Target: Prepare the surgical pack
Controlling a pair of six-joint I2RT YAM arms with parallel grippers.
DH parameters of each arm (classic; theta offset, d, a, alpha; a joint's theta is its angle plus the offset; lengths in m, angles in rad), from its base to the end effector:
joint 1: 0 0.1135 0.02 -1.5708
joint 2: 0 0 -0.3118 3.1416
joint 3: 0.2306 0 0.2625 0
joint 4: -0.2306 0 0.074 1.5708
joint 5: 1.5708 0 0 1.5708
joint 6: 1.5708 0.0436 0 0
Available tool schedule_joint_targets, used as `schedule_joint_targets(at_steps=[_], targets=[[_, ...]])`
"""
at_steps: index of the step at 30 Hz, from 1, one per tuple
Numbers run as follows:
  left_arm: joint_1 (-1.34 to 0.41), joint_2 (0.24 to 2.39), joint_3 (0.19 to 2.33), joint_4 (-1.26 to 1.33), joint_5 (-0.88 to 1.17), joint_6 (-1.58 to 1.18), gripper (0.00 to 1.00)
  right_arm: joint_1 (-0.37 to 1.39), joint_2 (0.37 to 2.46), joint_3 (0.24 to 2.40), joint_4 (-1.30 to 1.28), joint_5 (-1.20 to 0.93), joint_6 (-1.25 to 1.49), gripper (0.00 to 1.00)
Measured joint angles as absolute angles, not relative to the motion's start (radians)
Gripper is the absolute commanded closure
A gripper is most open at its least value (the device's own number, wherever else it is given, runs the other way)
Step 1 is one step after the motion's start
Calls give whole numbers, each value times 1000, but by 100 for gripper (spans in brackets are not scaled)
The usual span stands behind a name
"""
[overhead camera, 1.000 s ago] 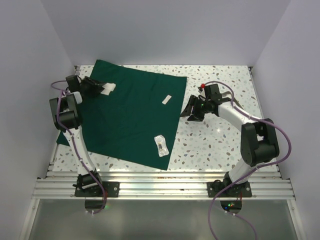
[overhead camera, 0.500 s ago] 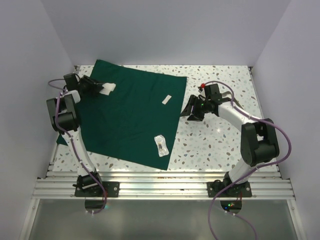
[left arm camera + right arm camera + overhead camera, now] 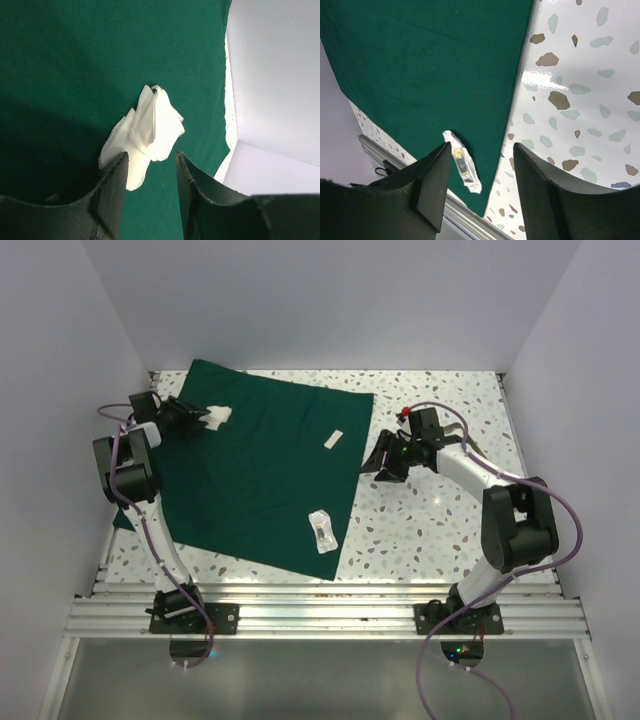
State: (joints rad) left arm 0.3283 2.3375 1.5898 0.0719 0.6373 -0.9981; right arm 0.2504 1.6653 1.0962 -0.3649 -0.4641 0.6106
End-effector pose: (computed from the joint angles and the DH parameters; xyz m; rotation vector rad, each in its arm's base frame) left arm 0.5286 0.1526 0.1401 -1.1182 2.0172 -1.0691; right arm 0.3480 0.1092 0.2459 0.2669 2.5979 0.9173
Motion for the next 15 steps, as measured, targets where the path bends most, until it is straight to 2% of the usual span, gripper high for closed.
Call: schedule_joint_targets(at_steps=[15], targets=[[329,2379,1639,88,636,-1050,54,250,1665,1096,-363,-464,611,43]])
